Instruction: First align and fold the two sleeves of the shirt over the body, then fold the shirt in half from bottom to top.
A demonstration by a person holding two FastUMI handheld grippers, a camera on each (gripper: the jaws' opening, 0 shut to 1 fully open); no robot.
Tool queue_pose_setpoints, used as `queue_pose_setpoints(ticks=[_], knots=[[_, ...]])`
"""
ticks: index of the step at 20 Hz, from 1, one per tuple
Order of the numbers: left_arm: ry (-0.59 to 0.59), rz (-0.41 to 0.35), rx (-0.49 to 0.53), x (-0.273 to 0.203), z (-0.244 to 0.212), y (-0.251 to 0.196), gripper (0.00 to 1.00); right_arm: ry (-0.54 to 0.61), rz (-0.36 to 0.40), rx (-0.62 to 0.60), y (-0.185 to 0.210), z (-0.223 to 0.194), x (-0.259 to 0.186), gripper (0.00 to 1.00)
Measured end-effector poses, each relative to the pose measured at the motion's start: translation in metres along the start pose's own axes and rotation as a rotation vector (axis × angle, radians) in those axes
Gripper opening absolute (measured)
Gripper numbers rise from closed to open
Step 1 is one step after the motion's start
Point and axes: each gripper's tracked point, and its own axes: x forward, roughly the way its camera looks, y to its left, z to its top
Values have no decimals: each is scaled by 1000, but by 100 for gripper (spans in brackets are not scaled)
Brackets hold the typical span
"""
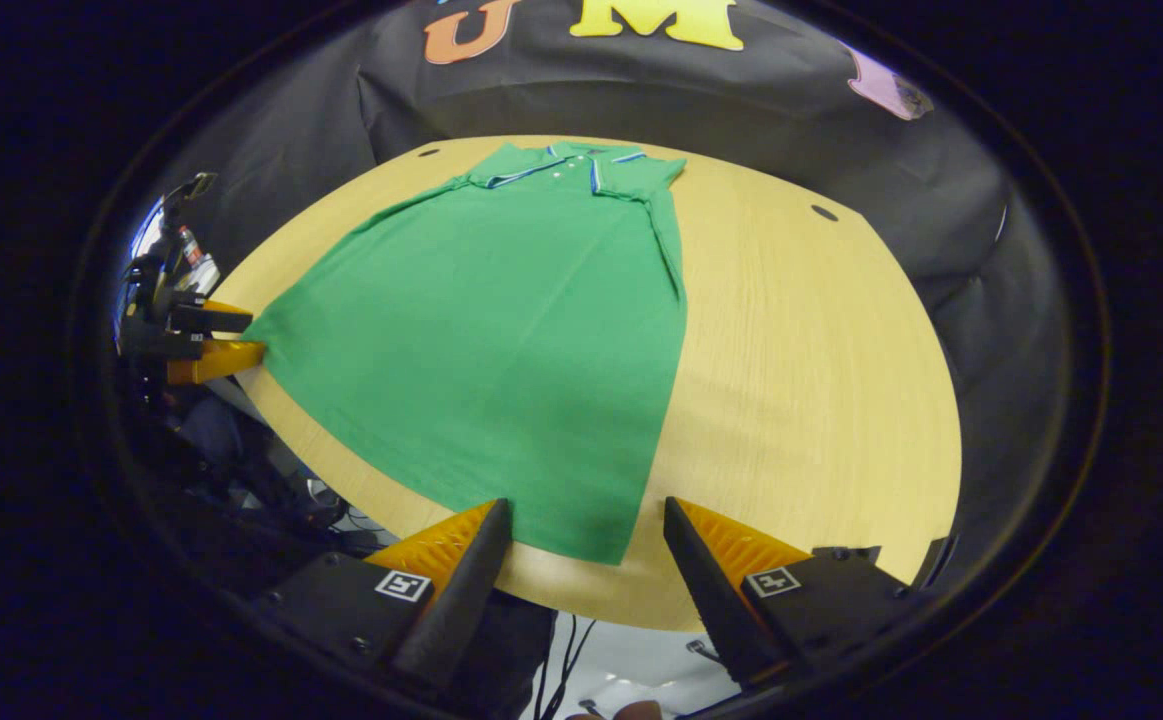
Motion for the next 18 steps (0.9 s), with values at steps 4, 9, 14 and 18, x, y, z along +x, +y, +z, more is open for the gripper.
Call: queue_pose_setpoints(ticks=[4,9,14,18], knots=[[-9,-7,-9,2,0,-3,99,-19,32,-37,4,2,2,97],[-24,-8,19,-2,-3,-19,79,-14,41,-39,12,7,4,43],[-32,-43,-25,-2,2,-21,7,12,61,65,9,11,6,3],[-14,-94,-104,1,15,-24,4,3,97,127,11,19,2,2]])
